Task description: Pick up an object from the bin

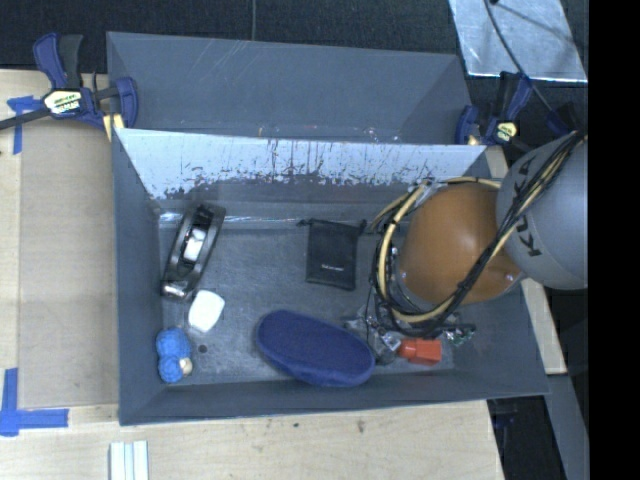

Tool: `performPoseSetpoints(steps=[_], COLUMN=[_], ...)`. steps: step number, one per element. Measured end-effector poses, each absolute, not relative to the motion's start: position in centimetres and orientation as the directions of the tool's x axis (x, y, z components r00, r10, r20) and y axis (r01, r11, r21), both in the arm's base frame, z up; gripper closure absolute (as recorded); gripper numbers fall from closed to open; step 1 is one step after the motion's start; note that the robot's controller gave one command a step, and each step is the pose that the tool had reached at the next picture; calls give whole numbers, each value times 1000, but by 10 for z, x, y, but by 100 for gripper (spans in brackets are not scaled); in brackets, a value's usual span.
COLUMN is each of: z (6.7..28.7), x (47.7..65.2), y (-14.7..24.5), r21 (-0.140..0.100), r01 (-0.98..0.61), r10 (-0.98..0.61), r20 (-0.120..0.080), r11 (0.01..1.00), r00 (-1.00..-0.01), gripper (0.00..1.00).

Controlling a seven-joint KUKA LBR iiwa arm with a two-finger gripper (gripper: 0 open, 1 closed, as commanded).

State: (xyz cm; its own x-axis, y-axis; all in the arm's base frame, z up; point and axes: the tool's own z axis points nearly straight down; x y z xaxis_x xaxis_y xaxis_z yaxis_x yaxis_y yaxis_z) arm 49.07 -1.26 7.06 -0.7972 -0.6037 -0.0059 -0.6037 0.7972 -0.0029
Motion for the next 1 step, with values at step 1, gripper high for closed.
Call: performPoseSetpoints(steps=[1], z=[162], x=[492], y=[-7], r21=[-6], r01=[-611], r10=[-611], r20=[-9], r11=[792], r00=[-792], gripper=[100])
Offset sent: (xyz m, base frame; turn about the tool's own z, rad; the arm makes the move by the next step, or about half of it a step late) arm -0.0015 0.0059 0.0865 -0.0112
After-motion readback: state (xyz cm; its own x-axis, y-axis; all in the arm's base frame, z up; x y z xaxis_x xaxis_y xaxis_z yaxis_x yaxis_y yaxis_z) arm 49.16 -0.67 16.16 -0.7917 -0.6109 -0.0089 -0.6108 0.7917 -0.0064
